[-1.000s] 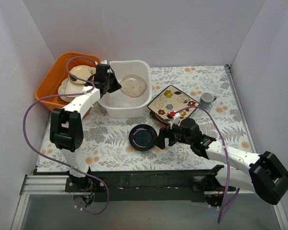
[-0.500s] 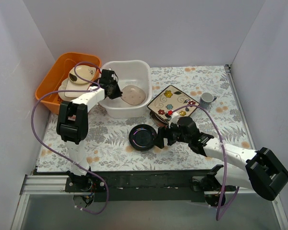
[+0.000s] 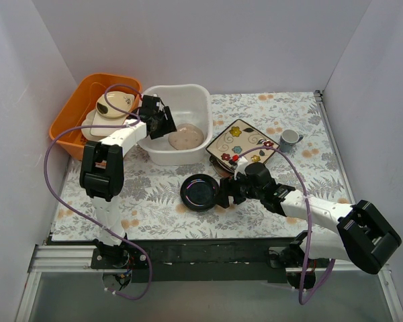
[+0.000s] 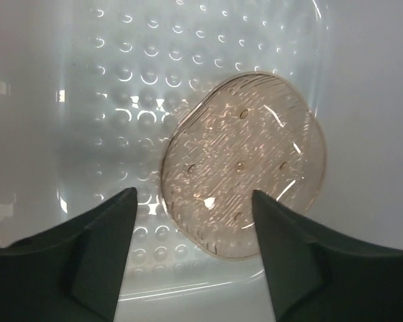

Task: Place the plates into the plastic bin on the countertop
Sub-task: Place the plate in the plastic bin, then pick up the plate at the center of the board.

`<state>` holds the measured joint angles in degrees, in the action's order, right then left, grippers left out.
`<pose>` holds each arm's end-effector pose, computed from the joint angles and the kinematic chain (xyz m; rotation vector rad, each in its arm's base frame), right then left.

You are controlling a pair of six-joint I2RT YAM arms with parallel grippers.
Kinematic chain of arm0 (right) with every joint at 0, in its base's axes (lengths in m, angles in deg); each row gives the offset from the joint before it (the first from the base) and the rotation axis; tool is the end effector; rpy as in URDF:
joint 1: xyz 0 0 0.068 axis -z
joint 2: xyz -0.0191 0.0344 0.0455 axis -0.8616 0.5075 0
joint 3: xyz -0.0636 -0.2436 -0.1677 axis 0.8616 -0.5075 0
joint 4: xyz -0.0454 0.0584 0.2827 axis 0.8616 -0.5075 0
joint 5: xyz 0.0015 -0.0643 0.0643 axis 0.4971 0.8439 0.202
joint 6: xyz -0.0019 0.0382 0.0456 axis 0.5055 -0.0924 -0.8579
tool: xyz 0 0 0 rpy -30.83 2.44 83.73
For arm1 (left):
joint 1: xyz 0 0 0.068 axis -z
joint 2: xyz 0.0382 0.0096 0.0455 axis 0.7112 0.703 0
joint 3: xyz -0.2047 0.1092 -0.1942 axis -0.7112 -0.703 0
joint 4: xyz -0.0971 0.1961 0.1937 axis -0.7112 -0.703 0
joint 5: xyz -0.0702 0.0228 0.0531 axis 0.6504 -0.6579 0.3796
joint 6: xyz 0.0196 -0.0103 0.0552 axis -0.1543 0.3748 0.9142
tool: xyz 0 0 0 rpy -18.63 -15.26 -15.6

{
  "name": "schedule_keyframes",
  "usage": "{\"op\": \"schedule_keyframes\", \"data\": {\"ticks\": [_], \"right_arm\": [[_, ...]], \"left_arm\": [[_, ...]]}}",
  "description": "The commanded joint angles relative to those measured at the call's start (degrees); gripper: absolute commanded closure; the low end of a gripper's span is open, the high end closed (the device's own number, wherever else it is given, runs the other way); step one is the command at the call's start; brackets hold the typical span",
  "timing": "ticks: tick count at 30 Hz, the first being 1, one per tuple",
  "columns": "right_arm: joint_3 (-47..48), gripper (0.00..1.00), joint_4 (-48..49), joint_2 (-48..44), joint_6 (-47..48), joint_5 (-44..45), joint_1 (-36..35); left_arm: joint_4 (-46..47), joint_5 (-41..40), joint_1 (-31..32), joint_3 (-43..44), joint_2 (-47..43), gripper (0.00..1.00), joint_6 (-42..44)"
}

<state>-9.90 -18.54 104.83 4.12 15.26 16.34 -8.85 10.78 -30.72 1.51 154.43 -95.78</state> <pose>0.1859 0.1882 0.1865 -0.5258 2.1913 0.9163 0.4696 -0.1239 0.2171 -1.1080 2.2977 -0.6471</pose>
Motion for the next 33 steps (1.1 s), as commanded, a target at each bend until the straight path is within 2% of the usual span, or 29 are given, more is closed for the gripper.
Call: {"op": "schedule_keyframes", "data": {"ticks": [1,3,7,16,22,26,33], "right_arm": [[2.4,0.13,-0.2,-0.2,-0.8,1.7,-0.2],[2.1,0.16,-0.6,-0.6,-1.3,2.8,-0.2],[2.0,0.2,-0.2,-0.6,-2.0,4.2,-0.2],[3.0,0.33,1.4,4.1,-4.7,4.1,-0.2],[3.0,0.37,2.8,4.8,-5.8,4.8,-0.2],[3.2,0.46,3.5,6.5,-7.2,5.8,-0.2],[3.2,0.54,6.7,10.6,-9.9,4.8,-0.2]], "left_arm": [[-1.4,-1.2,1.2,2.8,-2.2,0.25,2.0],[-1.4,-3.9,2.6,2.8,-3.9,0.15,2.4],[-1.0,-6.4,3.9,2.7,-6.7,0.02,3.1],[-0.7,-5.8,4.6,1.9,-12.0,0.02,3.3],[-0.3,-5.8,6.2,-2.3,-18.9,0.02,3.4],[-0.1,-3.2,6.9,-5.1,-22.9,0.02,2.7],[0.1,-0.7,7.1,-10.7,-28.5,0.02,1.5]]}}
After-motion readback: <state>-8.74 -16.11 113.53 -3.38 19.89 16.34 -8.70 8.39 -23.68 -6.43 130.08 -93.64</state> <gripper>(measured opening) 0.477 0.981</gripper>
